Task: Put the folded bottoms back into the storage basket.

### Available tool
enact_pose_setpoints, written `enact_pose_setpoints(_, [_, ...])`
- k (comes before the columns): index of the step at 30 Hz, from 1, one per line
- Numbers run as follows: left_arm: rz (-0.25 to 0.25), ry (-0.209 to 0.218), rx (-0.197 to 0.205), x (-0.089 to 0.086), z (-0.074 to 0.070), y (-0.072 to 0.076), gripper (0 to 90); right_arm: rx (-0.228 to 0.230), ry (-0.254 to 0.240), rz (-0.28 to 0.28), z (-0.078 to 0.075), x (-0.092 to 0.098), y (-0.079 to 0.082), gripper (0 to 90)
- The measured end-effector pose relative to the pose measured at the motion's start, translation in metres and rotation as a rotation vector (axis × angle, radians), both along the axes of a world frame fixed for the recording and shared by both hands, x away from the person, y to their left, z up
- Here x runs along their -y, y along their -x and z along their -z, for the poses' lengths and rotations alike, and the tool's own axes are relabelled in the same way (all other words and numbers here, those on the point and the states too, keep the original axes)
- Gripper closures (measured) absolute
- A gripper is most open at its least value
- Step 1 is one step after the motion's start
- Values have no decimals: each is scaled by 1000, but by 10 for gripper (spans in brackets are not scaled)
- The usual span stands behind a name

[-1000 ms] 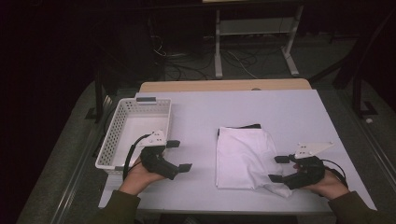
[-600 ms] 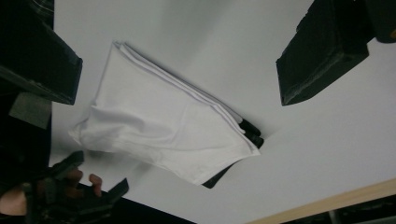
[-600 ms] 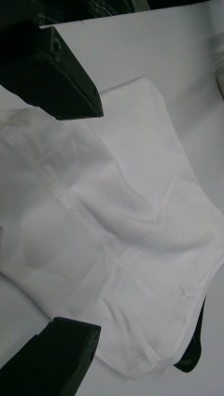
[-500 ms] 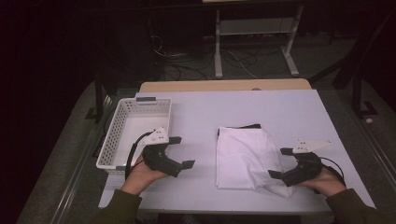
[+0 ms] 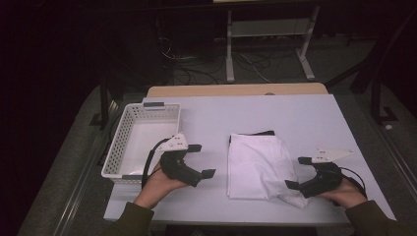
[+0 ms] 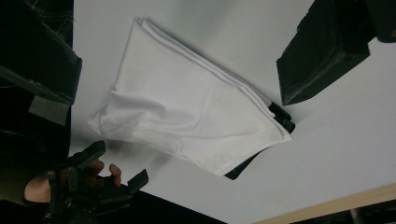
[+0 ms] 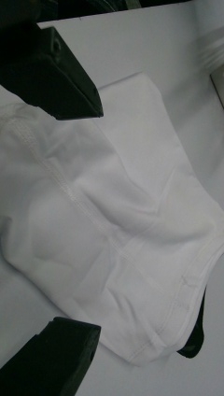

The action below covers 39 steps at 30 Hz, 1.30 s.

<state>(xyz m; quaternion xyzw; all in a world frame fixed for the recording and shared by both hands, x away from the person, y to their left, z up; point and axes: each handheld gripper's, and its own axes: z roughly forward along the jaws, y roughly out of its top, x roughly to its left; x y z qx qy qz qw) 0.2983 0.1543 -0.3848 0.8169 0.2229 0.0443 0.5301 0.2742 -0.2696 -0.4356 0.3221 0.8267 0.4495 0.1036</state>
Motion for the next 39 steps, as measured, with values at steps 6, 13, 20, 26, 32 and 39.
enact_pose_setpoints(6, [13,0,-12,11,3,-4,0,2,-11,-8,1,0,1,0])
enact_pose_setpoints(13, [33,-5,-27,23,8,-9,0,-4,-17,-21,2,-1,0,0])
enact_pose_setpoints(20, [41,3,-35,32,10,-12,0,-5,-18,-25,3,-1,0,0])
enact_pose_setpoints(26, [33,-10,-43,38,15,-15,0,-18,-20,-40,4,-1,-2,6])
enact_pose_setpoints(32, [31,-25,-48,46,20,-16,1,-20,-21,-50,4,-3,-3,6])
enact_pose_setpoints(39, [11,-34,-51,53,27,-22,11,-22,-27,-57,4,-3,-3,6])
